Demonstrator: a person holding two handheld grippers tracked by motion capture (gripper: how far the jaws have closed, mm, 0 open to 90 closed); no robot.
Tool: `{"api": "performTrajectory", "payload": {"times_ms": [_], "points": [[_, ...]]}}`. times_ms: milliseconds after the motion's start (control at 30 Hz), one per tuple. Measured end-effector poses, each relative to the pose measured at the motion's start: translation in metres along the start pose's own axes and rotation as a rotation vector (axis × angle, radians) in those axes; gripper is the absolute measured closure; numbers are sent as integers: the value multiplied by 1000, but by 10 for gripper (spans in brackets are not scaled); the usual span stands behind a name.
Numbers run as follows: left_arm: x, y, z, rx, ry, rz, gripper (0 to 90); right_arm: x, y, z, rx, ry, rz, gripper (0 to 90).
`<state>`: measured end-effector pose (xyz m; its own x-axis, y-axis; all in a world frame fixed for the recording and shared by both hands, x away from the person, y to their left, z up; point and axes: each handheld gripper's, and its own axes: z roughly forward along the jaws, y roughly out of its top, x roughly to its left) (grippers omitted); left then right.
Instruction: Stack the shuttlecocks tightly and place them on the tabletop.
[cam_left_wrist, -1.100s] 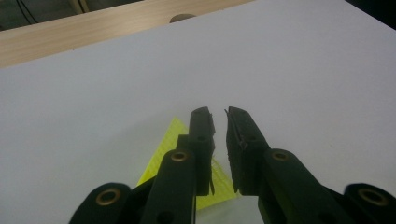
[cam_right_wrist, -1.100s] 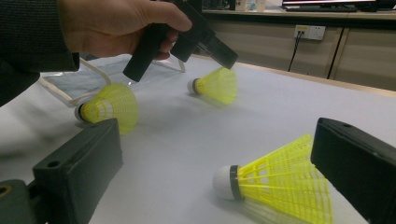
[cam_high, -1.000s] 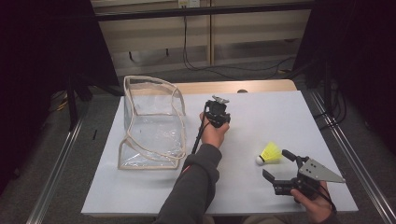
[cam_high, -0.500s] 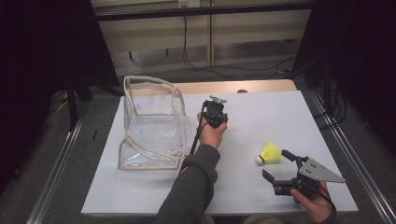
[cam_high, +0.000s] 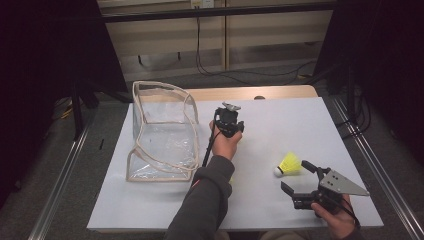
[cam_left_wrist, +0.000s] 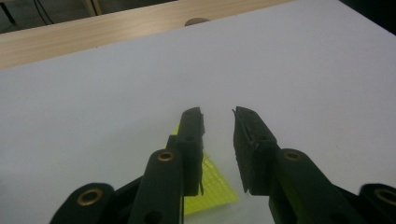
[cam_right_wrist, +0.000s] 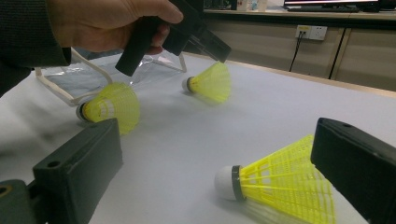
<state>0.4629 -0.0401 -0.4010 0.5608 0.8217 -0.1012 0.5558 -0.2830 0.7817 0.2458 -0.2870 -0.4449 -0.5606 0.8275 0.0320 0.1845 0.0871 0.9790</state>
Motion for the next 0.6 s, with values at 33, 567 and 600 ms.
{"api": "performTrajectory", "payload": {"times_ms": [33,567,600], "points": [[0,0,-1,-1,1,5,685,0,0,0,0,1,1,14],[-2,0,-18,-22,-18,-28,543,0,0,0,2,1,-5,14],[-3,0,-19,-27,-14,-37,516,0,0,0,4,0,-5,14]]}}
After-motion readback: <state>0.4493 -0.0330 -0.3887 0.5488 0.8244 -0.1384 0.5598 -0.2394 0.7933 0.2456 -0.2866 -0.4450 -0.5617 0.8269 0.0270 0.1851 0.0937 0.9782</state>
